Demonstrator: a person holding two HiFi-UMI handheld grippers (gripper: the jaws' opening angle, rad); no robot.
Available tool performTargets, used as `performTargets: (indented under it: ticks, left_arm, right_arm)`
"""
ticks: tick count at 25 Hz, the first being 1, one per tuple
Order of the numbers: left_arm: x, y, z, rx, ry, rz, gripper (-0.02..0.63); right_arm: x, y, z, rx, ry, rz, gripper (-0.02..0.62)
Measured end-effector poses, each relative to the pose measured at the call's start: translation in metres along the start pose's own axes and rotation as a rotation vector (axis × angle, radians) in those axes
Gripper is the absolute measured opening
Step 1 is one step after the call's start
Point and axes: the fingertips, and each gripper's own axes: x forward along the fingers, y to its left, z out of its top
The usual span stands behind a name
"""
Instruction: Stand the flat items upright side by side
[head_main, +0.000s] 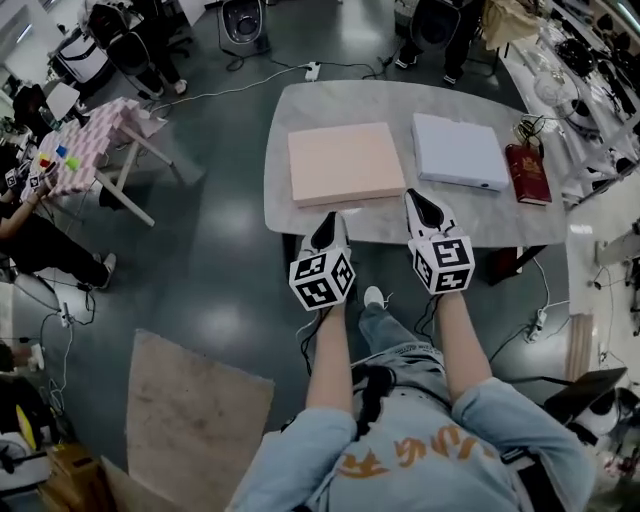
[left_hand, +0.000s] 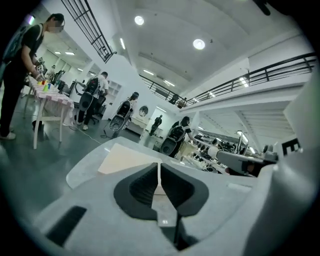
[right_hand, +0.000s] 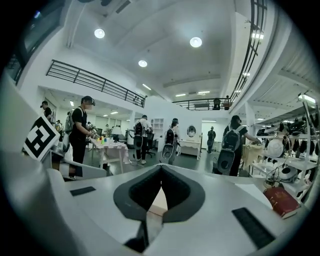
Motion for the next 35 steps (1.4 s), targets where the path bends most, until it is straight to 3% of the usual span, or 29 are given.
performTargets:
  ticks: [8, 13, 20, 30, 35]
  left_arm:
    - [0.093, 0.009, -0.003, -0.131, 0.016, 0.092, 0.012]
    - [0.118, 0.018, -0.016, -0.149, 0.036, 0.156, 0.012]
    - [0.123, 0.045, -0.017, -0.226, 0.029, 0.239, 0.012]
    - [0.127, 0.075, -0.029, -0.317, 0.021, 0.312, 0.012]
    - [0.120, 0.084, -0.046, -0.458, 0.009, 0.320, 0.012]
  right_arm:
    - [0.102, -0.056, -0.016, 0.000, 0.045, 0.165, 0.003]
    - [0.143, -0.060, -0.027, 0.003, 0.067, 0.269, 0.003]
    - [0.186, -0.053, -0.034, 0.018, 0.100, 0.344, 0.003]
    - [0.239, -0.037, -0.042, -0.097, 0.152, 0.455, 0.003]
    - [0.259, -0.028, -0.051, -0.166, 0.178, 0.513, 0.003]
